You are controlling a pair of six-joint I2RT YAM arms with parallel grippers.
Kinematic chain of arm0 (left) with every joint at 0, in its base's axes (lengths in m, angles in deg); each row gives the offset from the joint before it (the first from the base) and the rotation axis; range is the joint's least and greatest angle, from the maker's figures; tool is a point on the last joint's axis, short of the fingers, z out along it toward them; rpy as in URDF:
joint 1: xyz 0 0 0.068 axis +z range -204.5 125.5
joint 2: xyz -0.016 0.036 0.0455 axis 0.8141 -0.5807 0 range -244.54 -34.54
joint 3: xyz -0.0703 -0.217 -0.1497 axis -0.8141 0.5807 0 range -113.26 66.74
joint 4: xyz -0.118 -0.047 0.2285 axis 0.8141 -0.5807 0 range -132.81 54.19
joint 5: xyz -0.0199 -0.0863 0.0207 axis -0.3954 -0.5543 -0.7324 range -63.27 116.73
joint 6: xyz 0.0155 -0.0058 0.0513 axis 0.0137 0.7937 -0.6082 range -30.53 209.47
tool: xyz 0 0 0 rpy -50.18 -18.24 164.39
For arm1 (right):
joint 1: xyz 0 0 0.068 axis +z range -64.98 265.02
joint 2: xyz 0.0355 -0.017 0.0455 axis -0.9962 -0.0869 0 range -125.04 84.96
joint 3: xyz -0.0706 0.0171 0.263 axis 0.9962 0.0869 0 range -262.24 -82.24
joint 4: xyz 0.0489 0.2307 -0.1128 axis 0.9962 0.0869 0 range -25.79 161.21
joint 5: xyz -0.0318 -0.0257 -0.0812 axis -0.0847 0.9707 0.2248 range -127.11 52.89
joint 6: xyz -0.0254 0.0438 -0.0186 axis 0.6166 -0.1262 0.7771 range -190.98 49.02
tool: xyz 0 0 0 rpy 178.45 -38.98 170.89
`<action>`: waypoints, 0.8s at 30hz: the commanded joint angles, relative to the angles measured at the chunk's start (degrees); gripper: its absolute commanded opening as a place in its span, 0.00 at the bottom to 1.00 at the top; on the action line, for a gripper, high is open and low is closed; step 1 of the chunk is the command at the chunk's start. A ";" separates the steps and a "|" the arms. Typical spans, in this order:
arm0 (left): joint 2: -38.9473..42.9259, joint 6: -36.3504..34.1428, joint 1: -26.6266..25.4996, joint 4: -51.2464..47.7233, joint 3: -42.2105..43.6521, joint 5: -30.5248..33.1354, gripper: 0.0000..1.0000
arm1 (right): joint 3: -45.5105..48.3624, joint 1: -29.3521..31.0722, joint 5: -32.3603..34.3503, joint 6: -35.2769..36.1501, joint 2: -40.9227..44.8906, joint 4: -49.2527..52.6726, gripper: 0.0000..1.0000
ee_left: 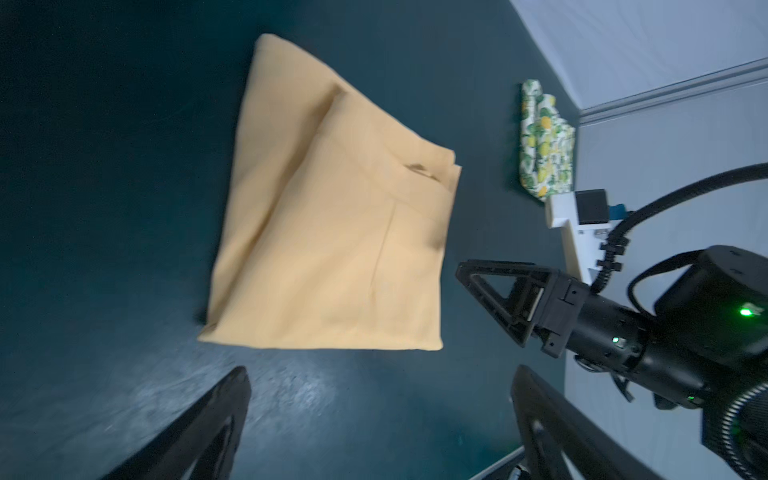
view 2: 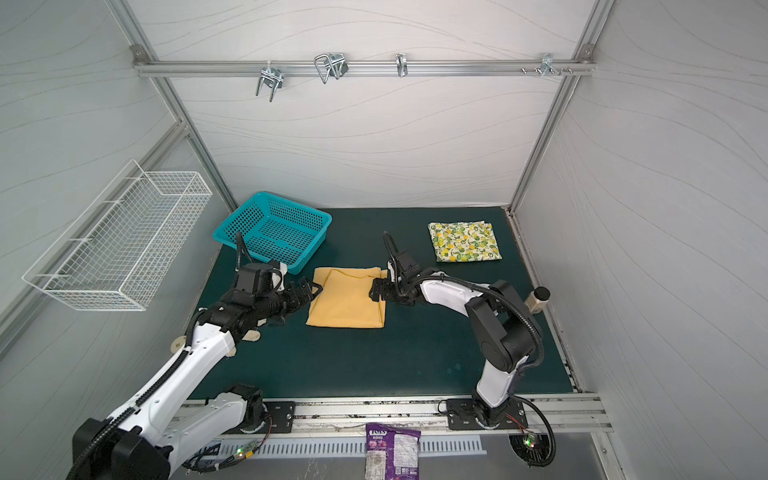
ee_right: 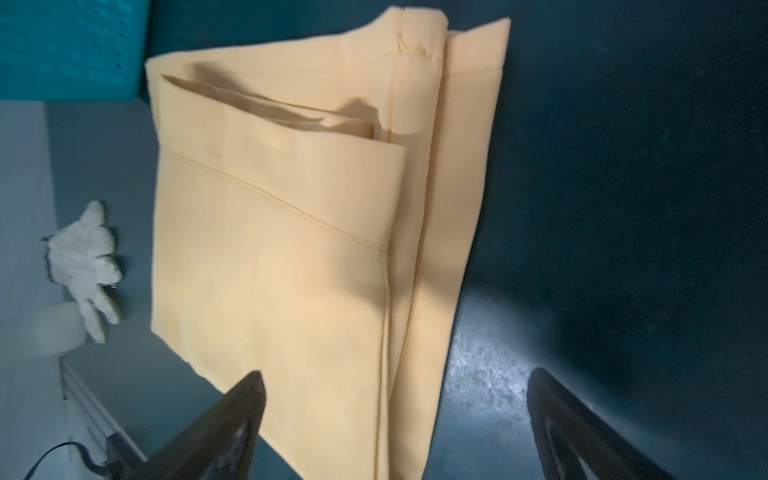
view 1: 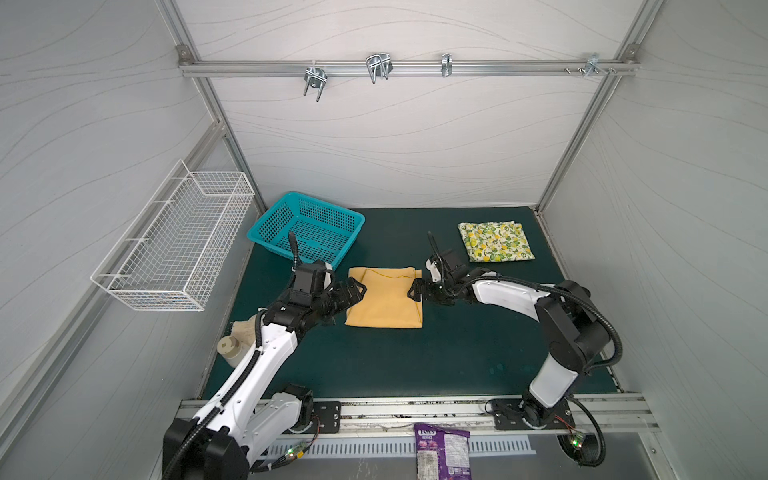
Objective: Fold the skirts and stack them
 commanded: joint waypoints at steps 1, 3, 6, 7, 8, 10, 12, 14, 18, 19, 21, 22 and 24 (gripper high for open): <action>2.80 -1.63 0.22 -6.95 1.49 7.78 0.98 | -1.61 1.02 2.32 1.40 -2.67 1.94 0.95; 4.25 -1.23 0.22 -6.64 2.79 8.42 0.98 | -1.98 1.72 2.42 1.10 -4.17 1.78 0.92; 5.92 -1.01 0.23 -6.37 3.89 8.53 0.98 | -2.21 3.07 2.58 0.34 -5.83 1.07 0.90; 6.19 -1.08 0.23 -6.52 4.02 8.56 0.98 | -2.19 3.60 2.96 -0.13 -6.32 0.84 0.90; 6.33 -1.02 0.23 -6.46 4.11 8.54 0.98 | -2.17 4.03 3.14 -0.37 -6.56 0.47 0.89; 6.25 -1.07 0.22 -6.44 4.20 8.33 0.99 | -2.32 5.15 3.30 -0.97 -7.32 0.01 0.86; 6.01 -1.01 0.23 -6.28 4.38 7.96 0.98 | -2.43 5.75 3.73 -1.52 -7.89 -0.21 0.84; 5.81 -1.06 0.23 -6.05 4.62 7.57 0.99 | -2.18 5.96 3.67 -2.32 -8.43 -0.97 0.80; 5.85 -1.01 0.23 -5.49 5.34 6.83 0.98 | -1.87 5.97 4.26 -2.97 -9.22 -1.49 0.67; 5.94 -1.04 0.23 -5.40 5.56 6.70 0.98 | -1.73 5.97 4.36 -3.07 -9.17 -1.68 0.64; 6.07 -0.88 0.23 -5.13 5.79 6.48 0.98 | -1.95 5.98 4.91 -3.13 -9.36 -1.40 0.52; 6.16 -0.80 0.23 -4.99 5.87 6.35 0.98 | -2.14 5.99 4.99 -3.12 -9.44 -1.21 0.45; 6.16 -0.58 0.22 -4.62 6.07 5.87 0.98 | -2.80 6.02 5.26 -3.18 -9.69 -0.56 0.30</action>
